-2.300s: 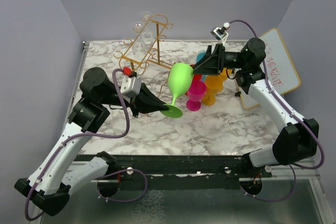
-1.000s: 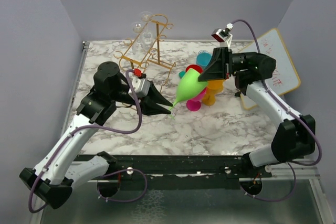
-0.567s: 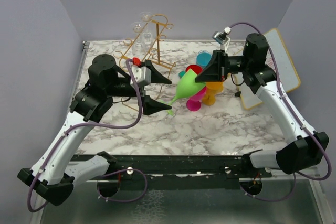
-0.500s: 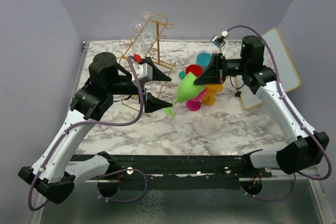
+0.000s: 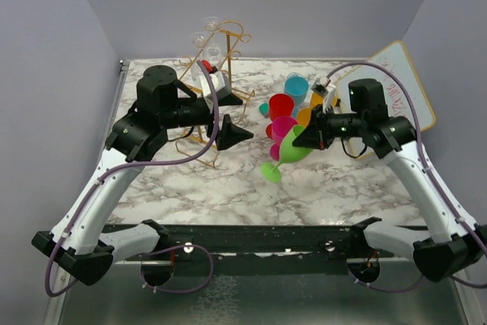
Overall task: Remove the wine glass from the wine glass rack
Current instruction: Place the wine glass at the center of the board.
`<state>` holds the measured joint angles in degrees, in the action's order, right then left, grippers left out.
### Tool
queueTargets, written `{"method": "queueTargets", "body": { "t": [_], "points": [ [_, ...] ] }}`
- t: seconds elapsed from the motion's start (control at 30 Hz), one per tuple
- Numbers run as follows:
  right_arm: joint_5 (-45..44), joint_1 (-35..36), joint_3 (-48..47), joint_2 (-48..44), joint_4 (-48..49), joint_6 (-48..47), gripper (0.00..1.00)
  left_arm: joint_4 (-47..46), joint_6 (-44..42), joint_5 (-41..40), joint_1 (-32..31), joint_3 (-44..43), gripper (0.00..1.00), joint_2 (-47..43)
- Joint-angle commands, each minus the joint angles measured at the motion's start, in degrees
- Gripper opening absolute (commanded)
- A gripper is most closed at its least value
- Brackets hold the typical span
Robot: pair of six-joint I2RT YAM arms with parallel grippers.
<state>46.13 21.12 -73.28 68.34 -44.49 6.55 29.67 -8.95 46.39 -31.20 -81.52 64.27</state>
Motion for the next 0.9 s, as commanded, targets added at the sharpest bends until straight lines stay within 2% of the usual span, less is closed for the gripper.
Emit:
{"method": "queueTargets", "body": {
  "t": [0.0,0.13,0.43,0.63,0.87],
  "points": [
    [-14.27,1.49,4.02,-6.09,-1.92,-5.99,0.0,0.51,3.1,-8.88,0.27,-2.72,0.99,0.31],
    [-17.15,3.44,4.77,-6.71,-1.07,-9.53,0.01,0.39,4.29,-12.36,0.29,-4.0,0.99,0.35],
    [-30.09,14.29,7.83,-8.79,1.94,-14.3,0.01,4.25,9.55,-19.07,2.38,-8.83,0.99,3.63],
    [-30.51,16.35,12.13,-9.14,3.91,-18.14,0.01,8.14,15.89,-18.32,8.01,-14.97,0.99,6.76],
    [-25.45,17.68,16.0,-10.28,9.34,-24.07,0.01,8.71,17.49,-19.07,15.41,-16.15,0.99,7.46]
  ]
}}
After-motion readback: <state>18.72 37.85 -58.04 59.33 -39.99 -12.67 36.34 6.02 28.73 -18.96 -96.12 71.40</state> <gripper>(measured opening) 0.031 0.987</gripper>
